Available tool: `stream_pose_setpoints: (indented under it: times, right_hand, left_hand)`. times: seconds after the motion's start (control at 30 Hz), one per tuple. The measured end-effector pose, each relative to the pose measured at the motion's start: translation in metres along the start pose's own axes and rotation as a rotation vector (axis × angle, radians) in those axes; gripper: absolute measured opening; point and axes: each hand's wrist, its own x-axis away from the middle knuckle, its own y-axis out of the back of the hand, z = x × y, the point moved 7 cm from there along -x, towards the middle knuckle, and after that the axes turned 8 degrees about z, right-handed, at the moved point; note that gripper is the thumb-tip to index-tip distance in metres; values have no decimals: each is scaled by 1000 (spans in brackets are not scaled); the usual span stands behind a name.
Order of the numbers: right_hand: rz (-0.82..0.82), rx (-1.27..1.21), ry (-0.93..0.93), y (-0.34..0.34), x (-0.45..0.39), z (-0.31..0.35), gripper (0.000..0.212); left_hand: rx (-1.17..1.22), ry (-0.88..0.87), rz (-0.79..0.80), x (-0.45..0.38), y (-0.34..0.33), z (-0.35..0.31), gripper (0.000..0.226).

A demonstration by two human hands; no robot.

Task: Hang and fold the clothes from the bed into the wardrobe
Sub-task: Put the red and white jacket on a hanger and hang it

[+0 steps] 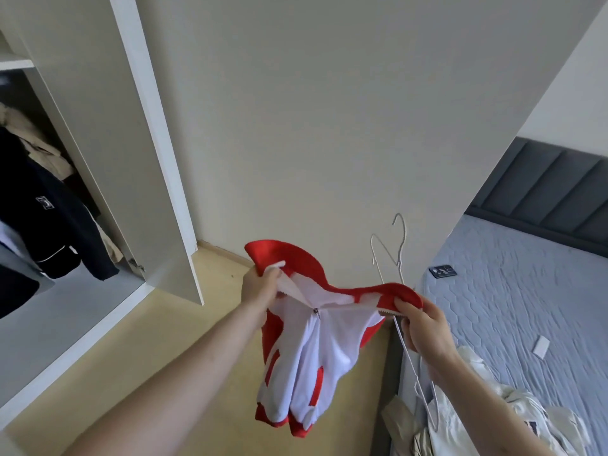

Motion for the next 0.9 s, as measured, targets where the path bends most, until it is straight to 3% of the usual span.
stream_pose_setpoints:
  times: [0.1,0.27,0.37,0.5,0.7,0.9]
  right_hand:
    - [0,29,-72,0,-6,-12,20]
    - [37,79,-167,-5,-23,-22,11]
    - [76,175,-182,-8,-31,-24,17]
    - [67,291,-56,-5,-38,-7,27]
    - [233,475,228,-10,-25,46,33]
    - [183,570,334,-6,-15,75,31]
  left_hand:
    - [-82,-36,30,-4,7,-21,23]
    - [-300,-252,-10,-2,15,-59,21]
    - [-456,-322,-28,-3,16,-76,17]
    - [-570,-337,-58,-12,25,-92,18]
    - [-750,-333,-104,-25,49,-104,18]
    - [-859,-322,-126,-32,64,-105,13]
